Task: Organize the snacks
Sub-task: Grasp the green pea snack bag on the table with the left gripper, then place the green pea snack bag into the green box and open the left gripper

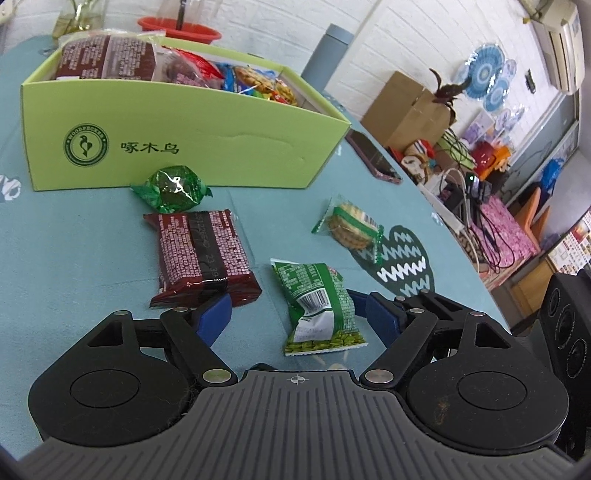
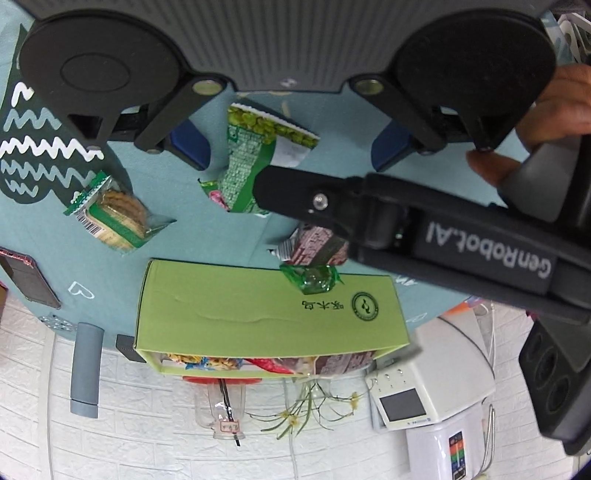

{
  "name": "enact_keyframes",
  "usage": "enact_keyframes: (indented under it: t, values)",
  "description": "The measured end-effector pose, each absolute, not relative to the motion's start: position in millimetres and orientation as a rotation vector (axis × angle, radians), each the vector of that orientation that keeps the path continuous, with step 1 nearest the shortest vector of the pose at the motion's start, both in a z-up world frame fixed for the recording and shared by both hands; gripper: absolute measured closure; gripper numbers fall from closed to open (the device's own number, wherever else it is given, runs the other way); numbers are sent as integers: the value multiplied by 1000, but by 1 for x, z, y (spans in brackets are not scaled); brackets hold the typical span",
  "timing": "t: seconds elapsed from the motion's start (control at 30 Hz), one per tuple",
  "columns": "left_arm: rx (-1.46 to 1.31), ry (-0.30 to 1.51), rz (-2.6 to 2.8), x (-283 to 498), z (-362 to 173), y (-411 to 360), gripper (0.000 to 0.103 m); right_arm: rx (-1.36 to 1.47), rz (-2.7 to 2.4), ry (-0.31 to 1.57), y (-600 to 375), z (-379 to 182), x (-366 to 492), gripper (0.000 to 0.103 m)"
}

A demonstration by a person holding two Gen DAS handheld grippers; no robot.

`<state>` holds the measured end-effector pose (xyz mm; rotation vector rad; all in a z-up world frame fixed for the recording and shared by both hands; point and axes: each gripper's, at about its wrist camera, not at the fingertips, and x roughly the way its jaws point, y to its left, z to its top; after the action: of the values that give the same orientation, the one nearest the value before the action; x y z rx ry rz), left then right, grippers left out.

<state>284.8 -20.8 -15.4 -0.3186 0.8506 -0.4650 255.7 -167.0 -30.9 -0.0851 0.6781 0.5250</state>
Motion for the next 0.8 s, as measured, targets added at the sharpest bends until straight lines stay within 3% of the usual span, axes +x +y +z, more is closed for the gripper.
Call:
enact_keyframes:
  t: [0.43, 0.47, 0.5, 0.53, 0.6, 0.8]
  values:
    - [-321, 901, -561, 314, -24, -38, 38, -123, 500, 669, -161, -36, 261, 11]
    - [-302, 900, -561, 314, -23, -41, 40, -128, 492, 661, -161, -37, 261, 17]
    - [-281, 896, -561, 314, -23, -42, 50, -134, 485, 653, -160, -36, 260, 31]
    - [-287, 900, -583, 314, -23, -41, 71, -143, 485, 649, -160, -34, 260, 35]
    - [-353, 936, -632, 319, -25, -36, 90, -138, 473, 654, -163, -33, 262, 43]
    - [-339, 876, -619, 327, 12, -38, 91, -128, 484, 637, -169, -12, 270, 46]
